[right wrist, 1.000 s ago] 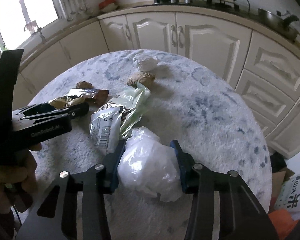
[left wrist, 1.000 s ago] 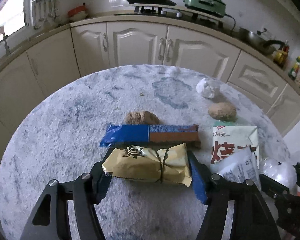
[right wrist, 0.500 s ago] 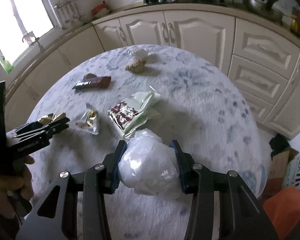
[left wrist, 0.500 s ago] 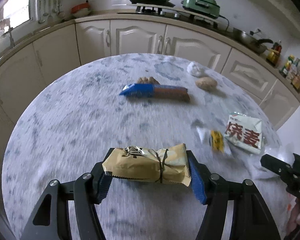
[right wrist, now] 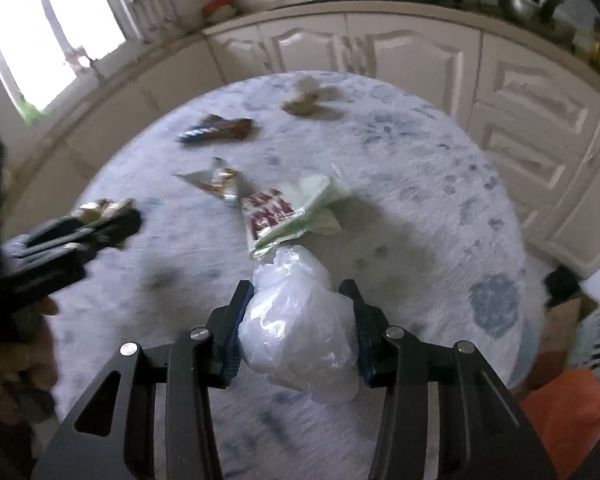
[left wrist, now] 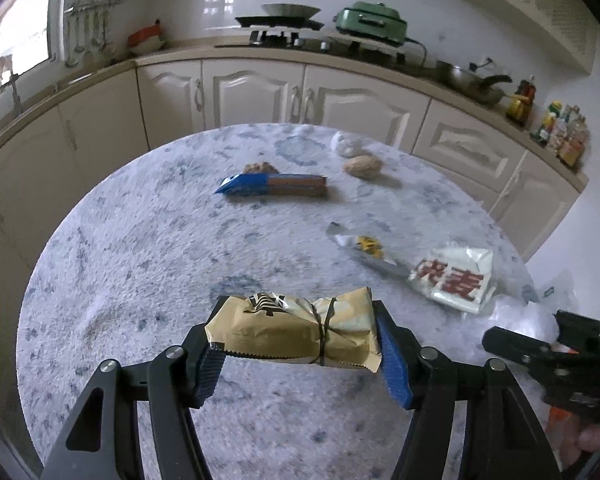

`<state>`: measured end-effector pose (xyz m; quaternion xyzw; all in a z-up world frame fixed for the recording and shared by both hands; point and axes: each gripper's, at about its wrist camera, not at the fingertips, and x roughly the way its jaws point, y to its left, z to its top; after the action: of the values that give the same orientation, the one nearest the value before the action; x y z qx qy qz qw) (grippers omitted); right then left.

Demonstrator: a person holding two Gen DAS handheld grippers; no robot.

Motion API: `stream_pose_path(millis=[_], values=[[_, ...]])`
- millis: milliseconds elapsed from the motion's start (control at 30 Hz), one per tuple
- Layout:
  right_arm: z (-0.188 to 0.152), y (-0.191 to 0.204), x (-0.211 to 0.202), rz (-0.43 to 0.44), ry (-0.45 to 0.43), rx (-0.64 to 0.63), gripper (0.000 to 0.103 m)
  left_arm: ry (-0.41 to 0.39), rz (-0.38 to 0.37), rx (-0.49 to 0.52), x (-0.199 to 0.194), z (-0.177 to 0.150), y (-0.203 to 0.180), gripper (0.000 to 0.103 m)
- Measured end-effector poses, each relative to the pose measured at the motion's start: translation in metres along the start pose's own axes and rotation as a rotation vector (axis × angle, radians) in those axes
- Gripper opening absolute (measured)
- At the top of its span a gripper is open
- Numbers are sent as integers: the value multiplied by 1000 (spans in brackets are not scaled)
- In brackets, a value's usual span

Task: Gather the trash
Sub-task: 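Lift the yellow packet and white bag off the table with both tools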

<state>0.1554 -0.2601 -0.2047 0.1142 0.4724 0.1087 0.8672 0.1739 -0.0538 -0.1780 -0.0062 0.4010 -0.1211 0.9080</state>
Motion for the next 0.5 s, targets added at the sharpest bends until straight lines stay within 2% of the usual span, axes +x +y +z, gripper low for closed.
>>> stream_pose_path(millis=[67,133,233,500], values=[[-2,-2,-7,67,-16,34,45,1,-1,0,-5,-1,-4,61],[-2,-2,-11,70,-21,39,45,2,-2,-1,-7,-2,-8,61],[-1,0,-23,131,-63,48,45,-1,-4,6,-12,-2,-14,61],[3,2,-47,51,-122,25,45,-35,-14,38,-33,4,-32,61]])
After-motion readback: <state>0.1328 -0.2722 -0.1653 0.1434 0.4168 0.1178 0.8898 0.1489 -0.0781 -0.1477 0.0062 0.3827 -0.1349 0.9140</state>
